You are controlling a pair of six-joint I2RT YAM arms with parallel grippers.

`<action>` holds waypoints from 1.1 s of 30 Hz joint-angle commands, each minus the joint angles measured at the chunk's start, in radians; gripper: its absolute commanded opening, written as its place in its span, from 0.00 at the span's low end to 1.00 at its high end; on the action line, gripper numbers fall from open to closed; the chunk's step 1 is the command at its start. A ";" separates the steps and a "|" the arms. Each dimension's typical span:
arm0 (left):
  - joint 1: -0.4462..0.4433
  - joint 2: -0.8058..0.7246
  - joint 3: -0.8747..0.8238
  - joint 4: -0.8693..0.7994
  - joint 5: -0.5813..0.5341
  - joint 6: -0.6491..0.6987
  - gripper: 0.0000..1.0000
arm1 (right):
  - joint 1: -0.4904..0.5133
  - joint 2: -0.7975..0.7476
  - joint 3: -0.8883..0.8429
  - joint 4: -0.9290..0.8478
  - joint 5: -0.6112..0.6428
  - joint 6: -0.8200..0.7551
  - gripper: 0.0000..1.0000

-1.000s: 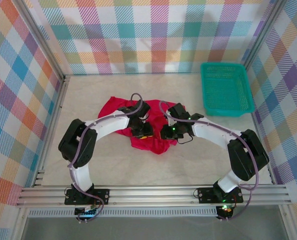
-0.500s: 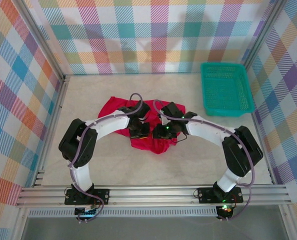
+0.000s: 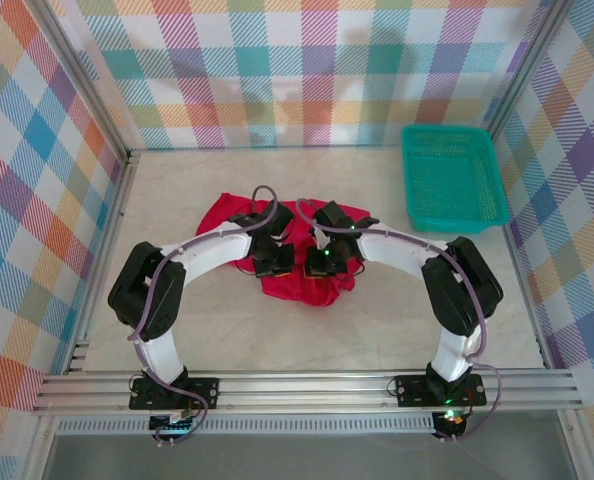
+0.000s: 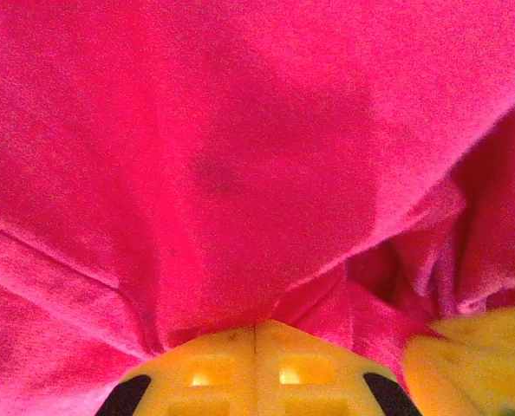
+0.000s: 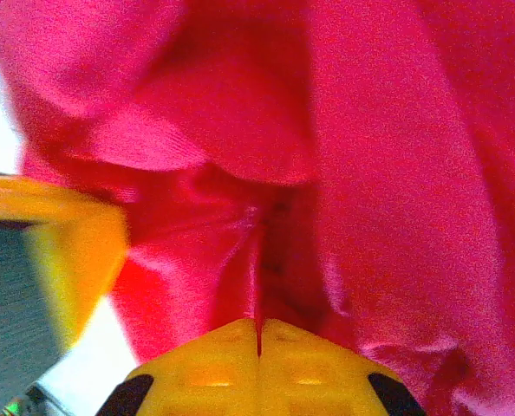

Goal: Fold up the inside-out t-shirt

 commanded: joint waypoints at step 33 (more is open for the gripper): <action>0.390 -0.190 -0.104 -0.004 -0.012 0.053 0.49 | -0.224 -0.712 -0.302 0.104 0.281 -0.107 0.00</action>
